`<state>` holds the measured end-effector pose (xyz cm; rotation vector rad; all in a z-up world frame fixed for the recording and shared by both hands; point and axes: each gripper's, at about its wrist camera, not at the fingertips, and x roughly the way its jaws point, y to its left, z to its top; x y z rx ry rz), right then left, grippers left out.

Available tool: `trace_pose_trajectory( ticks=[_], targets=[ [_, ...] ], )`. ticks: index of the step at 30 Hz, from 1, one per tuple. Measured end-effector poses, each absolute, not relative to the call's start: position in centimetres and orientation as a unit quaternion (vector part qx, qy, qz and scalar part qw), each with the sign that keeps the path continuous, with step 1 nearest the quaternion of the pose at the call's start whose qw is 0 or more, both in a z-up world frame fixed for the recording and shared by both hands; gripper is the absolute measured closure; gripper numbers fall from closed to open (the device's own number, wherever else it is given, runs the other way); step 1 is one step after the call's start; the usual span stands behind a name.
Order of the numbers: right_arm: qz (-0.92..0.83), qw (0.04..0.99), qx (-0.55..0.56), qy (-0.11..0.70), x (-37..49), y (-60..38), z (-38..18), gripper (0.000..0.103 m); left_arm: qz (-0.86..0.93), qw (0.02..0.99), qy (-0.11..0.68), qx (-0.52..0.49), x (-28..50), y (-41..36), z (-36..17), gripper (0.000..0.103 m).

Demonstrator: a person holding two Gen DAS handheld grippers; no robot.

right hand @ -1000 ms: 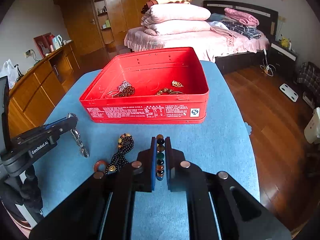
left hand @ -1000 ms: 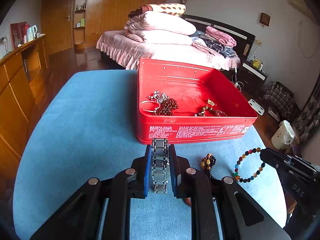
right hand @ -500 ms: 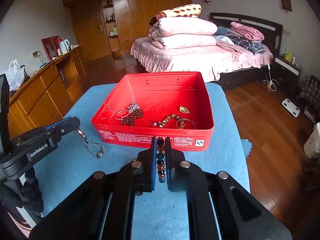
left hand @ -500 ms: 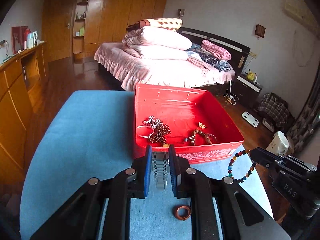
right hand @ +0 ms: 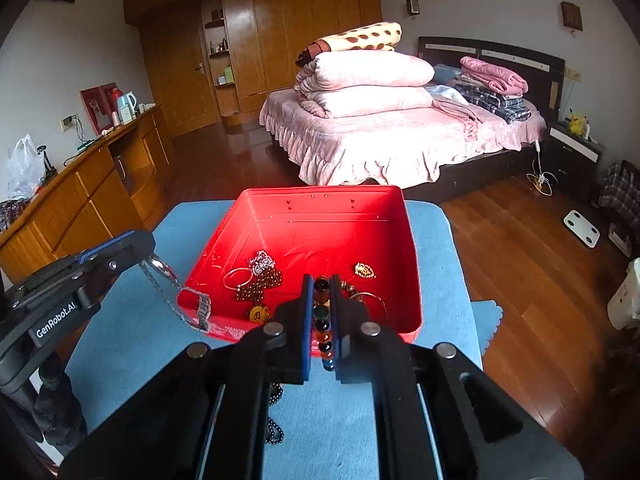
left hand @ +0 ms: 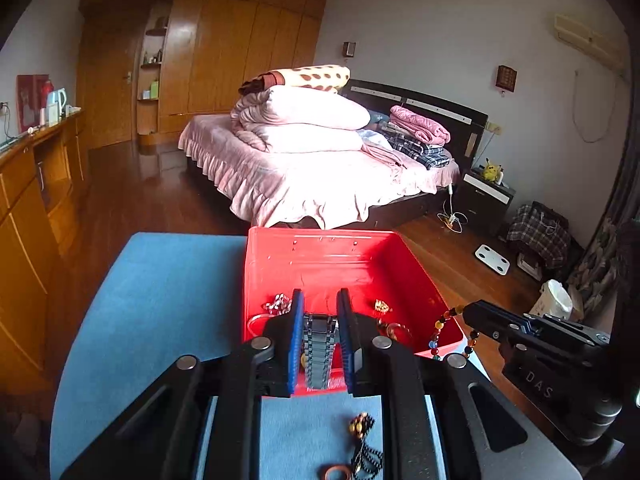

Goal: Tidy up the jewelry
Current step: 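Open both tools to drop the watch and bracelet into the tin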

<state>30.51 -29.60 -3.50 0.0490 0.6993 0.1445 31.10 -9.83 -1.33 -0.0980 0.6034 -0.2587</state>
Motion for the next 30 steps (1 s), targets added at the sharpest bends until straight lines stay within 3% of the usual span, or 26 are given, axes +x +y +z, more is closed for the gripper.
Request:
trace_pose_trajectory(
  ticks=[30],
  targets=[
    [0.071, 0.909, 0.052, 0.407, 43.4, -30.5, -7.9, 0.096, -0.116, 0.92, 0.371, -0.052, 44.1, -13.0, -6.4, 0.086]
  ],
)
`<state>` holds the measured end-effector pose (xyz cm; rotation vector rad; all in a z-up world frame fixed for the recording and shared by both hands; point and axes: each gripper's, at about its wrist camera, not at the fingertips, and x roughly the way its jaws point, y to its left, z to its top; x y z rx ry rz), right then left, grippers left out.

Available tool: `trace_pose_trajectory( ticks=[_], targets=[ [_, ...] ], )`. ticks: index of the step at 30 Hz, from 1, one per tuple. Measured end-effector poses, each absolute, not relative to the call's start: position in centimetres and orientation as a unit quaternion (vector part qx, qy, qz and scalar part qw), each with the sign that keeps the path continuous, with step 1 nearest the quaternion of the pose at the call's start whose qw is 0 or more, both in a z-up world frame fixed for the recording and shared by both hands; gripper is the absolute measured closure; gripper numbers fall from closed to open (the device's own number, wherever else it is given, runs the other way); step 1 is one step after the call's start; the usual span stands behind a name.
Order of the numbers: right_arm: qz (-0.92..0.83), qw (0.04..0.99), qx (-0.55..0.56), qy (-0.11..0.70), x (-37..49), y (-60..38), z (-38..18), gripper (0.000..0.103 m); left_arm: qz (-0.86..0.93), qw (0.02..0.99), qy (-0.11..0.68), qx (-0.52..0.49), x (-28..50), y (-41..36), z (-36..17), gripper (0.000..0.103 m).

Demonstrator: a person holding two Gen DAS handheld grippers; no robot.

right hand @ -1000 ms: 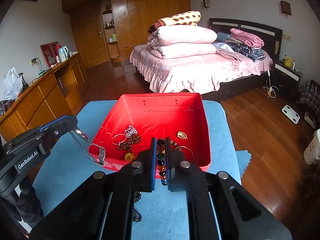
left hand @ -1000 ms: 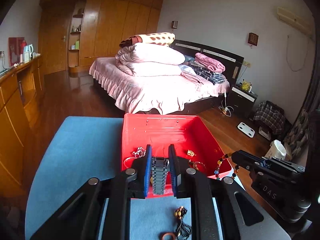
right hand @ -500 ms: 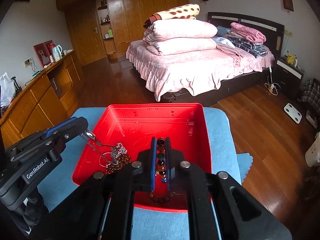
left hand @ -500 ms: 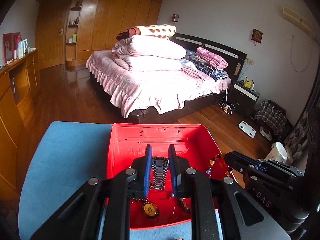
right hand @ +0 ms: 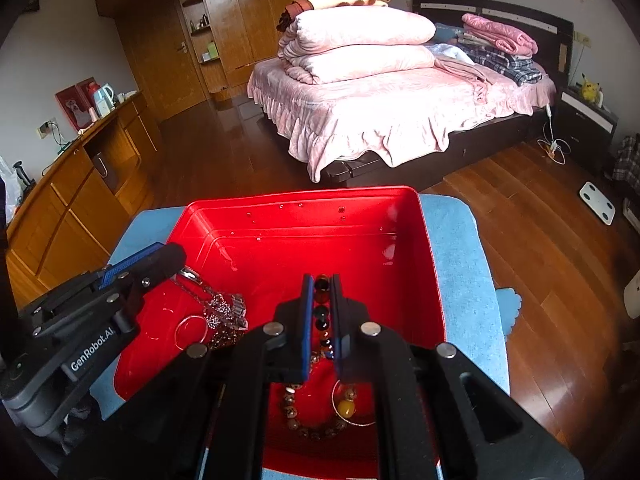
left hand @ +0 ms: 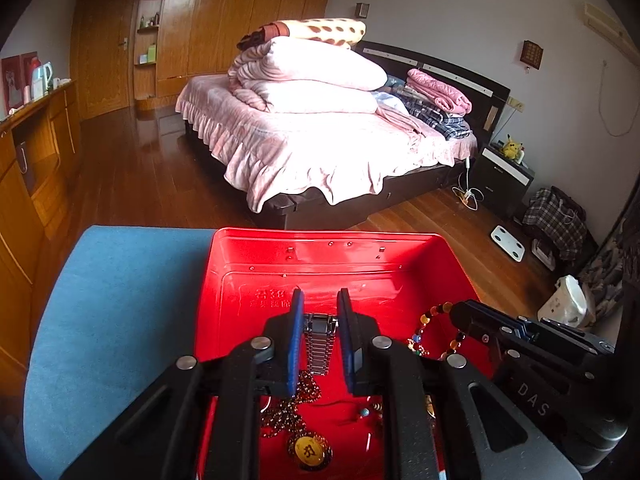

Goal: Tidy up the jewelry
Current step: 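Open both tools to drop the watch and bracelet into the tin, then withdraw both tools from the tin toward the black bead necklace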

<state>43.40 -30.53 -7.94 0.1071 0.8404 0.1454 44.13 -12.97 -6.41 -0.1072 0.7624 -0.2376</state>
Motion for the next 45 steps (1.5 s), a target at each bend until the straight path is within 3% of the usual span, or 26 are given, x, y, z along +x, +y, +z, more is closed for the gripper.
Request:
trace_pose_trajectory(
  ticks=[3, 4, 5, 7, 12, 15, 17, 19, 26, 45],
  targets=[
    [0.081, 0.904, 0.049, 0.416, 44.3, -30.2, -8.4, 0.095, -0.111, 0.917, 0.38, -0.052, 44.9, -13.0, -7.0, 0.086],
    [0.077, 0.903, 0.046, 0.421, 44.6, -30.1, -8.7, 0.092, -0.109, 0.916, 0.384, -0.048, 45.1, -13.0, -7.2, 0.081],
    [0.068, 0.903, 0.042, 0.422, 44.8, -30.1, -8.8, 0.089, -0.104, 0.915, 0.387, -0.044, 45.4, -13.0, -7.3, 0.066],
    [0.048, 0.904, 0.027, 0.423, 45.0, -30.1, -9.0, 0.075, -0.092, 0.915, 0.39, -0.041, 45.3, -12.8, -7.5, 0.051],
    [0.026, 0.91, 0.017, 0.414, 43.9, -30.5, -9.2, 0.074, -0.082, 0.92, 0.38, -0.045, 44.4, -11.8, -7.2, 0.05],
    [0.022, 0.912, 0.016, 0.41, 43.3, -30.7, -9.1, 0.072, -0.075, 0.926, 0.367, -0.044, 43.3, -11.3, -6.7, 0.039],
    [0.018, 0.914, 0.012, 0.404, 42.8, -30.6, -8.7, 0.061, -0.071, 0.932, 0.354, -0.043, 42.5, -11.1, -6.3, 0.026],
    [0.01, 0.92, 0.001, 0.392, 41.8, -30.4, -8.4, 0.05, -0.065, 0.938, 0.338, -0.037, 41.4, -10.7, -5.8, 0.021],
    [0.014, 0.931, -0.008, 0.365, 37.6, -30.2, -7.2, 0.045, -0.053, 0.952, 0.301, -0.022, 37.4, -9.7, -4.2, 0.01],
    [0.05, 0.916, 0.02, 0.399, 26.9, -27.9, -11.1, 0.038, -0.029, 0.943, 0.331, -0.028, 28.1, -4.3, -8.5, 0.006]
  ],
)
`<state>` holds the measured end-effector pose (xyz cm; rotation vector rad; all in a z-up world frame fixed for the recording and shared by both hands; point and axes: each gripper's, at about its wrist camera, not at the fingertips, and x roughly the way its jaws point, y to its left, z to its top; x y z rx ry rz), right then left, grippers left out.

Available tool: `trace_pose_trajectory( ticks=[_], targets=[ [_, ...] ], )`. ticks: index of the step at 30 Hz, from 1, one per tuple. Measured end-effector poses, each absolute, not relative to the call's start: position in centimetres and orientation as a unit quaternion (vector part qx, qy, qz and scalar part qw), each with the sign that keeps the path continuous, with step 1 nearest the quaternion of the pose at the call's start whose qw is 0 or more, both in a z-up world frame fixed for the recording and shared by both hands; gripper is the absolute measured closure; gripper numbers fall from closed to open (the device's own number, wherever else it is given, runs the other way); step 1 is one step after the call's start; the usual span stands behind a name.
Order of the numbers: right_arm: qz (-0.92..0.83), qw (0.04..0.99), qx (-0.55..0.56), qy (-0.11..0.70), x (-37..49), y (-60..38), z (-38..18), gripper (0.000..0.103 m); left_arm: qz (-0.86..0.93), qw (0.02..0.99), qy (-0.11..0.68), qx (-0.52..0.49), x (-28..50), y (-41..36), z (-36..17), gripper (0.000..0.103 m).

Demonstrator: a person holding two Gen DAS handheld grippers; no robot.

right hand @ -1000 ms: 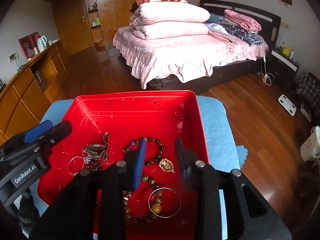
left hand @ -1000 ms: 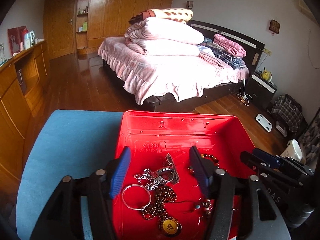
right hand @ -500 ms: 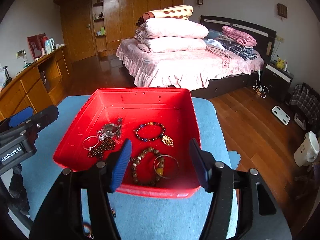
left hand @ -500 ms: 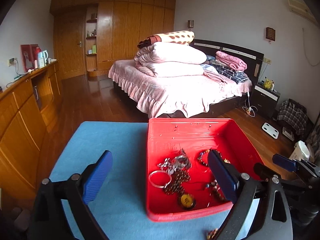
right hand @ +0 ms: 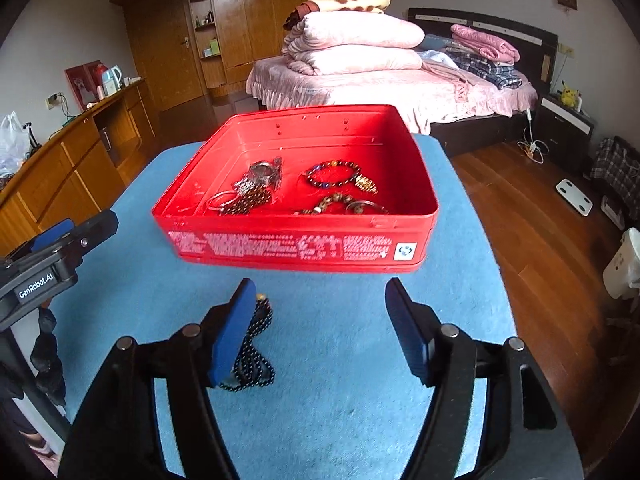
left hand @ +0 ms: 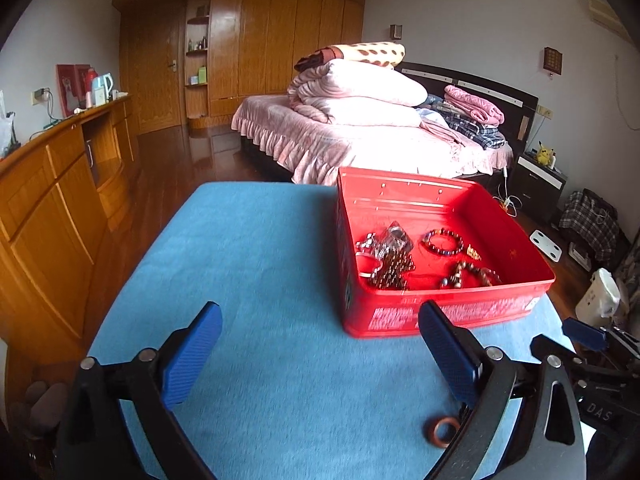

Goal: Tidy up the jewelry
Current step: 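Withdraw both tools from the tin toward the black bead necklace, then grasp the black bead necklace with amber beads with the right tool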

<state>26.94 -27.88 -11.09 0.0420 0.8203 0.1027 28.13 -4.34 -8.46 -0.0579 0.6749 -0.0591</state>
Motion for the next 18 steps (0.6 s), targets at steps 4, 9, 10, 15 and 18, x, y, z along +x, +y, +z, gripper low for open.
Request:
trace_pose_trajectory(
  ticks=[4, 9, 10, 15, 18],
  targets=[
    [0.065, 0.904, 0.021, 0.421, 27.0, -26.3, -12.7, 0.038, -0.029, 0.937, 0.346, -0.029, 27.7, -3.8, -9.8, 0.006],
    [0.069, 0.894, 0.028, 0.443, 27.0, -24.8, -14.2, 0.045, -0.028, 0.929, 0.367, -0.024, 27.6, -3.5, -11.8, 0.006],
    [0.071, 0.892, 0.029, 0.446, 27.0, -24.6, -14.5, 0.047, -0.027, 0.928, 0.371, -0.024, 27.6, -3.4, -12.2, 0.006],
    [0.076, 0.885, 0.024, 0.459, 26.9, -23.3, -15.4, 0.057, -0.024, 0.924, 0.38, -0.033, 27.4, -2.5, -13.3, 0.006],
    [0.074, 0.88, 0.031, 0.468, 27.4, -23.2, -15.9, 0.061, -0.026, 0.924, 0.379, -0.035, 27.3, -2.2, -13.4, 0.006]
  ],
)
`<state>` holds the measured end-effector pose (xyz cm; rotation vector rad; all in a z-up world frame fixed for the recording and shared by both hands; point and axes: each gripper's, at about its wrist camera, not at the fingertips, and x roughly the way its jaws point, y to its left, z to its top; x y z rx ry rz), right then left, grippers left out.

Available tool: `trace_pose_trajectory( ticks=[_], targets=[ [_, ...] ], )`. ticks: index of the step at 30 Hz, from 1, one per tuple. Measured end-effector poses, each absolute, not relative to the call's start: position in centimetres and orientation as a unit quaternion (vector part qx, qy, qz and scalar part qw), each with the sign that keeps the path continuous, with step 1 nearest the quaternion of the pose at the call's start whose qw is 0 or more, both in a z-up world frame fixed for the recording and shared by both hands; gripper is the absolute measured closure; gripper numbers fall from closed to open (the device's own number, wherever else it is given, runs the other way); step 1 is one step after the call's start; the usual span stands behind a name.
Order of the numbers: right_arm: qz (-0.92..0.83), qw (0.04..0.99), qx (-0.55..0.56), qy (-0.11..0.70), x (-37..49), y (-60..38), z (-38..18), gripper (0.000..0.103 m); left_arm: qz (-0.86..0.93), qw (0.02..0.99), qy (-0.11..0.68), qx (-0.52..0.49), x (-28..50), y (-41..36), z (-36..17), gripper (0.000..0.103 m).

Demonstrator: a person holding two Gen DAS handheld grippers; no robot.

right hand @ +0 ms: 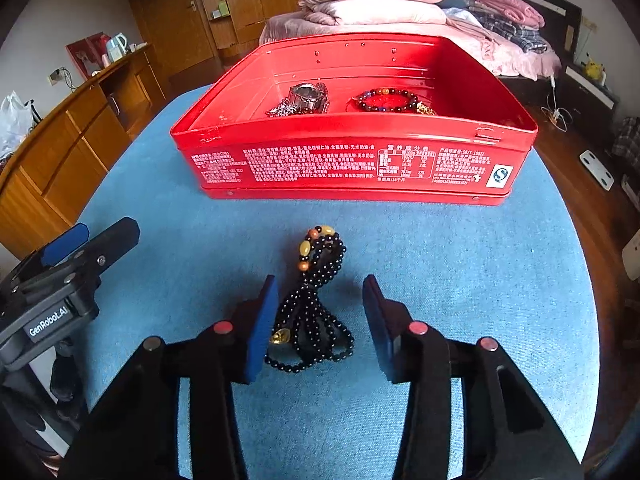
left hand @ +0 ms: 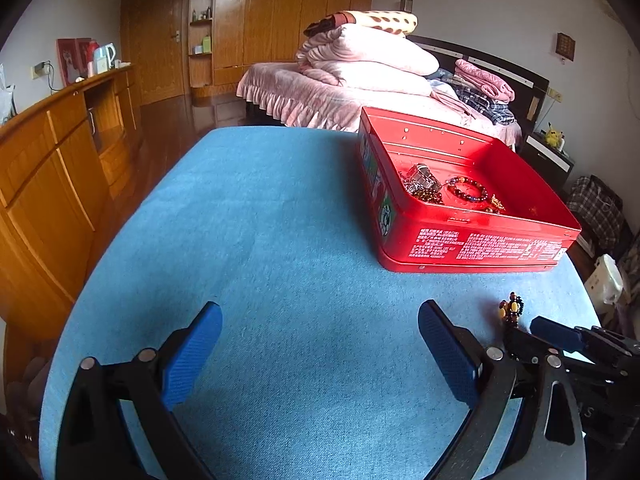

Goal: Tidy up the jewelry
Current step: 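Grasp the black bead necklace with amber beads with the right tool, then grasp the brown ring with the left tool while the right tool holds the necklace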

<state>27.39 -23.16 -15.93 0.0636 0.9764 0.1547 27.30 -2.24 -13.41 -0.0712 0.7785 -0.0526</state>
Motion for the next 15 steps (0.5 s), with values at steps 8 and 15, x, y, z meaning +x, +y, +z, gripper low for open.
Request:
trace_pose_trajectory(
  ticks=[8, 15],
  targets=[
    [0.069, 0.881, 0.022, 0.468, 27.88, -22.35, -16.3, 0.077, -0.031, 0.923, 0.382, -0.037, 27.03, -1.92, -13.7, 0.006],
    [0.069, 0.882, 0.028, 0.466, 27.55, -23.18, -16.24, 0.086, -0.037, 0.923, 0.382, -0.03, 26.79, -2.66, -13.52, 0.006]
  ],
)
